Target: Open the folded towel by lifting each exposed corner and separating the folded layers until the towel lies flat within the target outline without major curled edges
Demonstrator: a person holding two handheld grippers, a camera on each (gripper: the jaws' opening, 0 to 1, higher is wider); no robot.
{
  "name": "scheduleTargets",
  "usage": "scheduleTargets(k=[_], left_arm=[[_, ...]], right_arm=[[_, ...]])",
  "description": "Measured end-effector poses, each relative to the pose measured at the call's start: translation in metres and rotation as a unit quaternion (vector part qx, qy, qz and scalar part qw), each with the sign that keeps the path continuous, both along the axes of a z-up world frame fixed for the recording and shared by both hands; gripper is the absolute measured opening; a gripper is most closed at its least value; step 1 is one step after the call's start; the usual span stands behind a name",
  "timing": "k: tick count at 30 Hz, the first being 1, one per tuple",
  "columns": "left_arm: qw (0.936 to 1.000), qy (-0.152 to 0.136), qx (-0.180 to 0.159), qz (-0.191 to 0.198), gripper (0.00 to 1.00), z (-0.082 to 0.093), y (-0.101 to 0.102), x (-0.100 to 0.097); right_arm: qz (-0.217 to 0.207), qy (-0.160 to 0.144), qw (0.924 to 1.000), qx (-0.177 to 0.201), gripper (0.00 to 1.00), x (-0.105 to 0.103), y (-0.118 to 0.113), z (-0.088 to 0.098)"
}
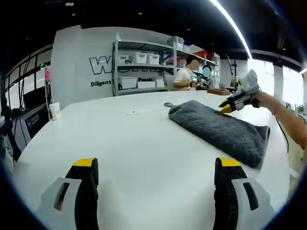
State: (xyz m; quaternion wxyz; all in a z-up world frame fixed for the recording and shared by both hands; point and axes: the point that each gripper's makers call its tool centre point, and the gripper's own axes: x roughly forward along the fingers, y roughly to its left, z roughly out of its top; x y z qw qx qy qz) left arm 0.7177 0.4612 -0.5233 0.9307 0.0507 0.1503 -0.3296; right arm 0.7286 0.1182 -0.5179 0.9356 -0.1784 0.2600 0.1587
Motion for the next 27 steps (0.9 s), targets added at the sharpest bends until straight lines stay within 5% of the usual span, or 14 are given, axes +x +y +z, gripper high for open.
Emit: scheduleTargets(k=[5, 10, 15, 21, 27], left_arm=[[1.0000, 0.003, 0.002, 0.000, 0.99, -0.001, 0.000, -0.001], [1.0000, 0.004, 0.003, 0.001, 0.99, -0.002, 0.000, -0.001], [1.0000, 0.004, 0.008, 0.000, 0.99, -0.004, -0.001, -0.002], [0.9999, 0.005, 0.012, 0.003, 0.99, -0.005, 0.000, -0.001], [0.9998, 0.007, 0.017, 0.002, 0.99, -0.007, -0.001, -0.001]], right_arm=[[0.021, 0.027, 0.9992, 0.020, 0.62, -0.020, 0.009, -0.004], [0.037, 0.025, 0.9983, 0.036, 0.64, -0.042, 0.016, -0.009], [0.038, 0.018, 0.9970, 0.065, 0.80, -0.058, 0.018, -0.009], [0.059, -0.028, 0.9864, 0.151, 0.93, -0.078, 0.031, 0.011], [0.046, -0.046, 0.9864, 0.151, 0.99, -0.090, 0.023, 0.014]])
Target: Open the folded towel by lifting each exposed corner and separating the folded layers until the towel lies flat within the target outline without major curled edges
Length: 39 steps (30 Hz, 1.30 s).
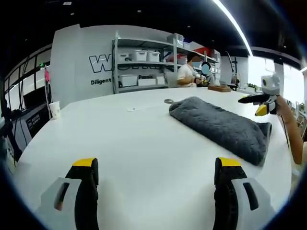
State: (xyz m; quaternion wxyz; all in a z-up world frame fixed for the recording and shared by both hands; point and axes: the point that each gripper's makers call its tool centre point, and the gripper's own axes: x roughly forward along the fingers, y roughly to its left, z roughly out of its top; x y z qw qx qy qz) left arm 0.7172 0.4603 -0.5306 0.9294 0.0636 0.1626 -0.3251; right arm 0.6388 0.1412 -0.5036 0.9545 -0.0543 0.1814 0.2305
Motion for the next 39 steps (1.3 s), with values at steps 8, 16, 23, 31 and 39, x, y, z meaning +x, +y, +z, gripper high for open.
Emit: scheduleTargets(k=[8, 16, 23, 31, 39], left_arm=[[1.0000, 0.001, 0.003, 0.002, 0.99, -0.001, 0.000, 0.001], [1.0000, 0.002, 0.006, 0.005, 0.99, -0.002, 0.002, 0.002], [1.0000, -0.005, -0.005, 0.005, 0.99, 0.003, 0.003, 0.002], [1.0000, -0.003, 0.007, 0.005, 0.99, 0.000, 0.002, 0.002], [0.9999, -0.006, 0.011, 0.005, 0.99, -0.001, 0.002, 0.003]], right_arm=[[-0.021, -0.021, 0.9992, 0.028, 0.99, -0.013, 0.002, 0.002], [0.000, 0.006, 1.0000, 0.007, 0.99, -0.020, 0.020, -0.024], [0.002, 0.005, 1.0000, -0.004, 0.99, -0.020, 0.023, -0.022], [0.008, 0.008, 0.9998, -0.018, 0.99, -0.033, 0.020, -0.024], [-0.003, 0.013, 0.9995, -0.027, 0.99, -0.035, 0.011, -0.024]])
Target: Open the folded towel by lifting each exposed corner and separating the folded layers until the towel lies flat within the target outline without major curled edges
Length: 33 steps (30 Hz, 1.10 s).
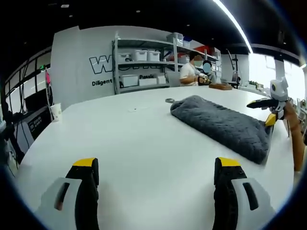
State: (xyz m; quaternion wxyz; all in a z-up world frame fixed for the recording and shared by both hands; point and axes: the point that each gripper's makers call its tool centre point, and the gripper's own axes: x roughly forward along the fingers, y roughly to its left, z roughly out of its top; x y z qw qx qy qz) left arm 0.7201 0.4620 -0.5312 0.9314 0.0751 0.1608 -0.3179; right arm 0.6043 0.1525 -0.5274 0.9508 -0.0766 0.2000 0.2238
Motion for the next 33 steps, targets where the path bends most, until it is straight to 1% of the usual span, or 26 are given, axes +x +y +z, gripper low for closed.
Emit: scheduleTargets(k=[1, 2, 5, 8, 11, 12, 14, 15, 19, 24, 25, 28, 31, 33], left_arm=[[1.0000, 0.001, 0.001, 0.000, 0.99, -0.001, 0.000, 0.000], [1.0000, 0.001, 0.003, 0.000, 0.99, -0.001, -0.001, 0.001], [0.9997, -0.004, 0.020, -0.013, 0.99, -0.003, -0.010, -0.002], [0.9989, -0.005, 0.038, -0.026, 0.99, -0.006, -0.018, -0.004], [0.9986, -0.006, 0.045, -0.029, 0.99, -0.006, -0.019, -0.003], [0.9987, -0.008, 0.041, -0.029, 0.99, -0.004, -0.019, -0.003], [0.9993, -0.007, 0.010, -0.035, 0.99, 0.004, -0.022, -0.002], [0.9993, -0.007, 0.001, -0.038, 0.99, 0.007, -0.023, -0.002], [0.9989, -0.009, -0.005, -0.045, 0.99, 0.012, -0.028, -0.007], [0.9954, -0.009, -0.029, -0.091, 0.99, 0.022, -0.056, -0.028], [0.9945, -0.009, -0.030, -0.100, 0.99, 0.024, -0.062, -0.033], [0.9914, -0.020, -0.022, -0.127, 0.99, 0.033, -0.084, -0.050], [0.9845, -0.018, -0.024, -0.173, 0.99, 0.039, -0.115, -0.071], [0.9827, -0.022, -0.022, -0.182, 0.97, 0.040, -0.130, -0.079]], right_arm=[[0.000, 0.000, 1.0000, -0.003, 0.99, 0.000, 0.000, 0.000], [-0.001, 0.003, 0.9999, -0.014, 0.99, -0.002, 0.000, -0.001], [0.002, 0.001, 0.9994, -0.033, 0.99, -0.006, -0.001, 0.000], [0.009, 0.005, 0.9994, -0.034, 0.99, -0.008, -0.002, 0.000], [0.015, 0.006, 0.9994, -0.029, 0.99, -0.012, -0.004, 0.002], [0.015, 0.005, 0.9995, -0.028, 0.99, -0.013, -0.003, 0.003], [0.015, 0.002, 0.9995, -0.029, 0.99, -0.015, -0.006, 0.006], [0.016, 0.001, 0.9995, -0.029, 0.99, -0.016, -0.007, 0.008], [0.025, -0.005, 0.9994, -0.024, 0.99, -0.026, -0.006, 0.016], [0.050, -0.005, 0.9983, -0.031, 0.99, -0.043, 0.000, 0.020], [0.052, -0.007, 0.9981, -0.032, 0.99, -0.044, 0.000, 0.021], [0.055, -0.008, 0.9979, -0.034, 0.99, -0.045, -0.002, 0.024], [0.062, -0.008, 0.9972, -0.041, 0.99, -0.049, -0.004, 0.025], [0.070, -0.004, 0.9962, -0.051, 0.99, -0.052, -0.005, 0.022]])
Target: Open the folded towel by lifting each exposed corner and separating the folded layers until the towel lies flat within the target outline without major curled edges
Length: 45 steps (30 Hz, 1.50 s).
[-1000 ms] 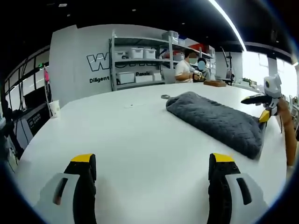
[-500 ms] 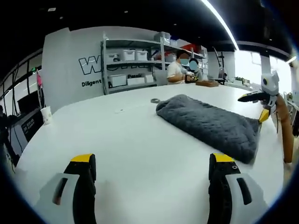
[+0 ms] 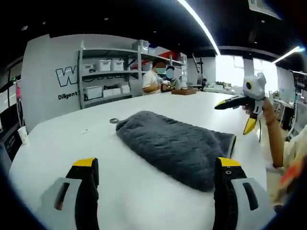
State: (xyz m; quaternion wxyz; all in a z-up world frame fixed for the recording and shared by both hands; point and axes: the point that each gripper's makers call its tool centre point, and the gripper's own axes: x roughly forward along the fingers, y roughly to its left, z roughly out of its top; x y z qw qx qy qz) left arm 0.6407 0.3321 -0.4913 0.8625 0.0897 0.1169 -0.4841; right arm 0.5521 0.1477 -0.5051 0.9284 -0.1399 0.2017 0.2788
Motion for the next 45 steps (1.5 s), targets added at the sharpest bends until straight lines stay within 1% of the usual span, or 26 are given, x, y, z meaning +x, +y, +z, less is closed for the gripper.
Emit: scheduleTargets(k=[3, 6, 7, 9, 10, 11, 13, 15, 17, 20, 24, 29, 30, 34, 37, 40, 43, 45], left_arm=[[0.9995, 0.000, 0.017, -0.026, 0.97, -0.008, -0.022, -0.016], [0.9989, 0.004, 0.017, -0.044, 0.97, -0.011, -0.039, -0.027], [0.9984, 0.008, 0.013, -0.055, 0.97, -0.011, -0.049, -0.034], [0.9979, 0.007, 0.011, -0.063, 0.95, -0.010, -0.060, -0.040], [0.9974, 0.003, 0.014, -0.071, 0.94, -0.010, -0.070, -0.046], [0.9970, 0.000, 0.017, -0.075, 0.93, -0.010, -0.075, -0.050], [0.9962, -0.005, 0.024, -0.083, 0.89, -0.012, -0.086, -0.055], [0.9955, -0.009, 0.021, -0.092, 0.85, -0.012, -0.095, -0.059], [0.9936, -0.007, 0.012, -0.112, 0.82, -0.012, -0.107, -0.069], [0.9916, -0.007, 0.012, -0.129, 0.75, -0.015, -0.118, -0.077], [0.9896, -0.012, 0.016, -0.142, 0.61, -0.018, -0.129, -0.083], [0.9864, -0.022, 0.023, -0.161, 0.48, -0.022, -0.145, -0.093], [0.9860, -0.023, 0.027, -0.163, 0.44, -0.024, -0.146, -0.094], [0.9849, -0.024, 0.033, -0.168, 0.40, -0.025, -0.149, -0.097], [0.9850, -0.029, 0.039, -0.166, 0.32, -0.028, -0.151, -0.093], [0.9844, -0.027, 0.036, -0.170, 0.29, -0.028, -0.152, -0.094], [0.9829, -0.027, 0.029, -0.180, 0.17, -0.028, -0.155, -0.098], [0.9820, -0.025, 0.024, -0.186, 0.06, -0.027, -0.157, -0.101]], right_arm=[[0.006, 0.001, 1.0000, -0.006, 0.99, 0.000, -0.002, -0.001], [0.015, 0.006, 0.9998, -0.009, 0.99, -0.004, -0.001, -0.003], [0.024, 0.009, 0.9995, -0.018, 0.99, -0.007, 0.000, -0.006], [0.027, 0.011, 0.9993, -0.023, 0.99, -0.009, 0.000, -0.007], [0.030, 0.012, 0.9991, -0.027, 0.99, -0.011, -0.001, -0.008], [0.031, 0.013, 0.9991, -0.027, 0.99, -0.012, -0.002, -0.008], [0.030, 0.013, 0.9992, -0.025, 0.99, -0.012, -0.005, -0.008], [0.029, 0.013, 0.9992, -0.024, 0.99, -0.013, -0.007, -0.008], [0.026, 0.013, 0.9992, -0.026, 0.99, -0.014, -0.010, -0.009], [0.024, 0.008, 0.9995, -0.021, 0.99, -0.014, -0.013, -0.006], [0.023, 0.008, 0.9995, -0.019, 0.99, -0.014, -0.013, -0.006], [0.022, 0.009, 0.9995, -0.019, 0.99, -0.013, -0.016, -0.007], [0.021, 0.009, 0.9996, -0.017, 0.99, -0.013, -0.016, -0.007], [0.017, 0.009, 0.9996, -0.021, 0.99, -0.011, -0.018, -0.007], [0.019, 0.009, 0.9996, -0.021, 0.99, -0.012, -0.016, -0.007], [0.019, 0.008, 0.9996, -0.018, 0.99, -0.011, -0.017, -0.006], [0.016, 0.008, 0.9997, -0.015, 0.99, -0.011, -0.018, -0.006], [0.015, 0.008, 0.9997, -0.015, 0.99, -0.011, -0.019, -0.006]])
